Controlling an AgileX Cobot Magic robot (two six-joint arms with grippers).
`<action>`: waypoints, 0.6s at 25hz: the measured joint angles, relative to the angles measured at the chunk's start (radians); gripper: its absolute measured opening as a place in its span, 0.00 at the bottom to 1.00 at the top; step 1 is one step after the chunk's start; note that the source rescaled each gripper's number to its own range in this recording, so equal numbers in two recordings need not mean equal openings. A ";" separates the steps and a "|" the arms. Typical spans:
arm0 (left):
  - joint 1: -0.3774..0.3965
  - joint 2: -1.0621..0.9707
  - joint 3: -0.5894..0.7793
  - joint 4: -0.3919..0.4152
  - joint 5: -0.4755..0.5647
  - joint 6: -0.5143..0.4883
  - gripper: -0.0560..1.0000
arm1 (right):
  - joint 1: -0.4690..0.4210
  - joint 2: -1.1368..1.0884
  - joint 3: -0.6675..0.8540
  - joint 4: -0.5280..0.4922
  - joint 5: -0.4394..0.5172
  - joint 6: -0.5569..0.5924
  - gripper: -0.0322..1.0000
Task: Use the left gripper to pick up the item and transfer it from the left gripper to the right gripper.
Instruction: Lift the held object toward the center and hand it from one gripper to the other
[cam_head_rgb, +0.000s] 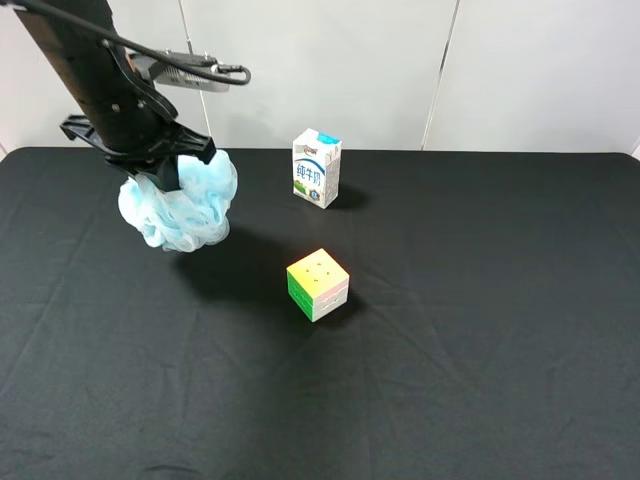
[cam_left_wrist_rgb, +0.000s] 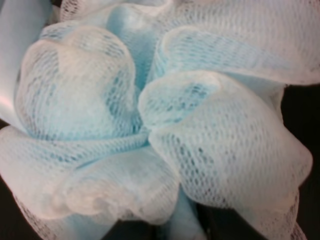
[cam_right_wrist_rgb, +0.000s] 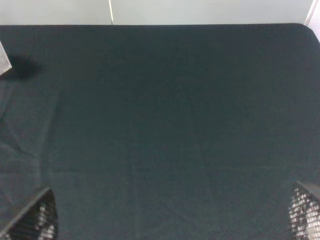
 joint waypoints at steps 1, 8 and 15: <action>0.000 -0.009 0.000 0.000 0.006 0.000 0.09 | 0.000 0.000 0.000 0.000 0.000 0.000 1.00; 0.000 -0.066 -0.010 -0.003 0.051 0.006 0.09 | 0.000 0.000 0.000 0.000 0.000 0.000 1.00; 0.000 -0.099 -0.012 -0.127 0.071 0.082 0.07 | 0.000 0.000 0.000 0.000 0.000 0.000 1.00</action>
